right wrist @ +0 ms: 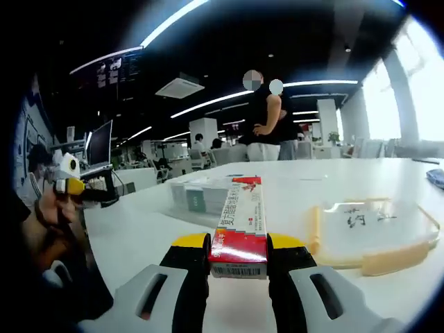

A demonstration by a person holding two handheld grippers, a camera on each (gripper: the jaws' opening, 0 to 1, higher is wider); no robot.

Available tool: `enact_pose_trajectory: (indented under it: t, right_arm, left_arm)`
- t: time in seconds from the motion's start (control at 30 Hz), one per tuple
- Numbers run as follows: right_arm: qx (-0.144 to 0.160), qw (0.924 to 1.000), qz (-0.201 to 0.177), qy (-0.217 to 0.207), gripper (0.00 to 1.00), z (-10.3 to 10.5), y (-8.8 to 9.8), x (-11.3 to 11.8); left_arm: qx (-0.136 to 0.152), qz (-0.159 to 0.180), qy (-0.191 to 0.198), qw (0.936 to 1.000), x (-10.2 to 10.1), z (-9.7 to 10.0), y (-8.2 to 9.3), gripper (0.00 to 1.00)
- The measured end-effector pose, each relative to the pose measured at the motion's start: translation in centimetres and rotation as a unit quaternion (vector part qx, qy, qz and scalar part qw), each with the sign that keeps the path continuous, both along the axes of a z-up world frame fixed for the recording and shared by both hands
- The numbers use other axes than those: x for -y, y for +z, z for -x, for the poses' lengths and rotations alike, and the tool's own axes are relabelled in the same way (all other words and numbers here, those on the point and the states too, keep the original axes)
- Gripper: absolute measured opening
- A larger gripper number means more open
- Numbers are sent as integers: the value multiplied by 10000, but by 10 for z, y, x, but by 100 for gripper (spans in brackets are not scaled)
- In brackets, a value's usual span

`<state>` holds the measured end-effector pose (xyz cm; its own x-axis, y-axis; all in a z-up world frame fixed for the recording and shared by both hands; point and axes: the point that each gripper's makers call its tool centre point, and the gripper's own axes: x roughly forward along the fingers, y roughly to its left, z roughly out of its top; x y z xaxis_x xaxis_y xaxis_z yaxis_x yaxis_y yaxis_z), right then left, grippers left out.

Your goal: Arrange the small medicine boxes into an aligned row inside the storage area until every box is upright, visible, and separated from the surrounding clutter.

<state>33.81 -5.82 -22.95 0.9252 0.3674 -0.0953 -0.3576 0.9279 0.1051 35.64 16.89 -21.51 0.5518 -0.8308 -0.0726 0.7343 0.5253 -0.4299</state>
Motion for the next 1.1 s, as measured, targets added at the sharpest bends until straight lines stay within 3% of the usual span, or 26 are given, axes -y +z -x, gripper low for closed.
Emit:
enact_pose_trajectory:
  t: [0.17, 0.23, 0.4, 0.47, 0.57, 0.67, 0.7, 0.73, 0.77, 0.87, 1.0, 1.03, 1.1]
  right_arm:
    - [205, 9987, 71, 470, 29, 5, 17, -43]
    - [242, 9974, 75, 670, 29, 7, 20, -60]
    - [326, 9958, 62, 858, 29, 11, 24, -77]
    - [353, 9930, 168, 1112, 29, 14, 22, -101]
    - [466, 9906, 496, 1190, 29, 17, 19, -113]
    - [534, 9886, 793, 1167, 29, 19, 18, -115]
    - [600, 9859, 1077, 1130, 29, 20, 16, -117]
    - [646, 9851, 1112, 1142, 29, 21, 16, -119]
    - [616, 9848, 1147, 1150, 29, 21, 14, -121]
    - [679, 9824, 1255, 1208, 29, 23, 12, -126]
    - [723, 9823, 1238, 1208, 30, 21, 11, -127]
    - [735, 9822, 1199, 1245, 30, 21, 11, -127]
    - [784, 9791, 1295, 1355, 31, 21, 10, -129]
  left_arm:
    - [-467, 805, -172, 9955, 22, -11, 17, 59]
    - [-535, 872, -222, 9945, 30, -16, 17, 58]
    - [-690, 981, -312, 9923, 46, -19, 14, 54]
    - [-1012, 1311, -477, 9850, 65, -21, 13, 54]
    - [-1399, 1672, -700, 9734, 79, -25, 10, 51]
    - [-1485, 1859, -763, 9683, 81, -28, 10, 44]
    - [-1518, 1945, -787, 9659, 82, -28, 11, 41]
    - [-1551, 1993, -816, 9641, 83, -28, 11, 37]
    - [-1618, 2216, -873, 9577, 84, -28, 13, 31]
    - [-1730, 2410, -857, 9511, 85, -29, 11, 22]
    - [-1844, 2814, -850, 9379, 82, -29, 17, 19]
    - [-1955, 3002, -872, 9296, 81, -28, 20, 18]
    - [-1960, 3092, -900, 9262, 79, -28, 21, 15]
